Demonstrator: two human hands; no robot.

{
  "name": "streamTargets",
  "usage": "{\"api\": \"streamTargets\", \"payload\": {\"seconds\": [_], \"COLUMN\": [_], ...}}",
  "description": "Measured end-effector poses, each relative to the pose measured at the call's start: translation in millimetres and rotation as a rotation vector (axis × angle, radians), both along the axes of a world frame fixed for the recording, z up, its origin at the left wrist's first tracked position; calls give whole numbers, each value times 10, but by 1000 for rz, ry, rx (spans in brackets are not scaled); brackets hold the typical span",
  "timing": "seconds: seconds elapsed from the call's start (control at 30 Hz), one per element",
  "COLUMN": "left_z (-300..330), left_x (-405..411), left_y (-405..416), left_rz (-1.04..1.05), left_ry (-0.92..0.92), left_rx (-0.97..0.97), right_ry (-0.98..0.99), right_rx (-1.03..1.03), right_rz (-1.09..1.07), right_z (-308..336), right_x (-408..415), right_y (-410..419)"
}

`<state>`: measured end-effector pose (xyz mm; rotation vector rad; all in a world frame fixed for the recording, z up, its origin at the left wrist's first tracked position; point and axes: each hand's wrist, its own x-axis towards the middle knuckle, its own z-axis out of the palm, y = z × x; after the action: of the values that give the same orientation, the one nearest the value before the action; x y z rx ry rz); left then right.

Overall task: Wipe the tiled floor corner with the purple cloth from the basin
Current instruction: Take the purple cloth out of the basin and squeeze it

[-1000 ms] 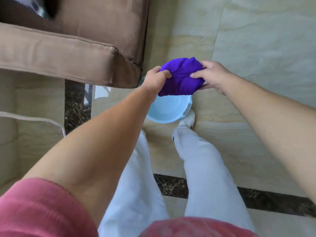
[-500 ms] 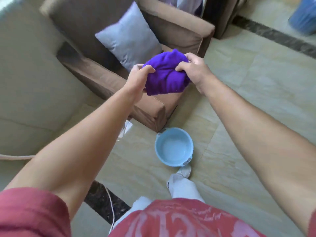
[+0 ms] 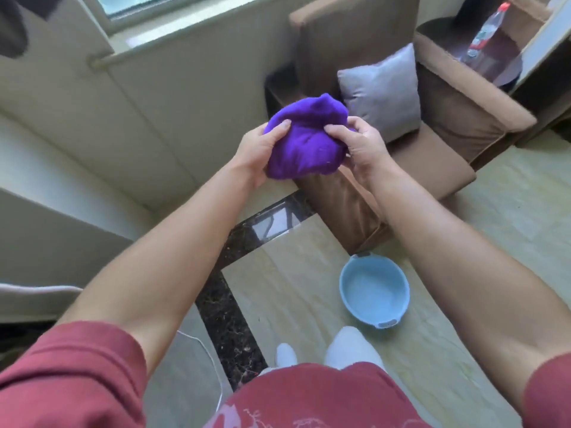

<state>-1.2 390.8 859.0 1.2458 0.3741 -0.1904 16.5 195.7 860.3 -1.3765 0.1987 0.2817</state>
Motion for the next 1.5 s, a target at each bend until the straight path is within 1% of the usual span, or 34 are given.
{"api": "streamTargets", "payload": {"seconds": [0.1, 0.27, 0.37, 0.5, 0.7, 0.77, 0.9, 1.07, 1.2, 1.27, 1.33, 1.37, 1.47, 1.5], "left_z": [-131, -442, -607, -733, -936, -1038, -1284, -1588, -1843, -1965, -2133, -2230, -2704, -2888], "left_x": [-49, -16, 43, 150, 520, 688, 1079, 1478, 1780, 1929, 2120, 2189, 2467, 2559], "left_y": [399, 791, 991, 1241, 1683, 1864, 2209, 2466, 2551, 2582, 2619, 2640, 2747, 2776], "left_rz": [73, 154, 258, 308, 333, 304, 236, 230, 255, 273, 278, 263, 178, 144], "left_ry": [6, 19, 40, 32, 72, 96, 128, 169, 232, 248, 247, 233, 194, 194], "left_rx": [-20, 5, -13, -18, -86, -80, -51, -21, -45, -47, 16, 92, 425, 507], "right_ry": [77, 130, 115, 91, 150, 137, 167, 224, 271, 272, 241, 203, 25, -26], "right_rx": [48, 76, 44, 8, -24, -32, -13, 26, -56, -77, -125, -178, -409, -472], "right_rz": [76, 316, 341, 402, 405, 405, 332, 257, 257, 307, 392, 427, 485, 495], "right_z": [-171, -416, -539, -618, -817, -911, -1201, -1532, -1777, -1889, -2071, -2169, -2626, -2788], "right_x": [5, 160, 349, 624, 1100, 1260, 1604, 1890, 2203, 2403, 2661, 2756, 3111, 3202], "right_y": [476, 1067, 1307, 1576, 2067, 2228, 2491, 2746, 2875, 2904, 2930, 2940, 3007, 3034]}}
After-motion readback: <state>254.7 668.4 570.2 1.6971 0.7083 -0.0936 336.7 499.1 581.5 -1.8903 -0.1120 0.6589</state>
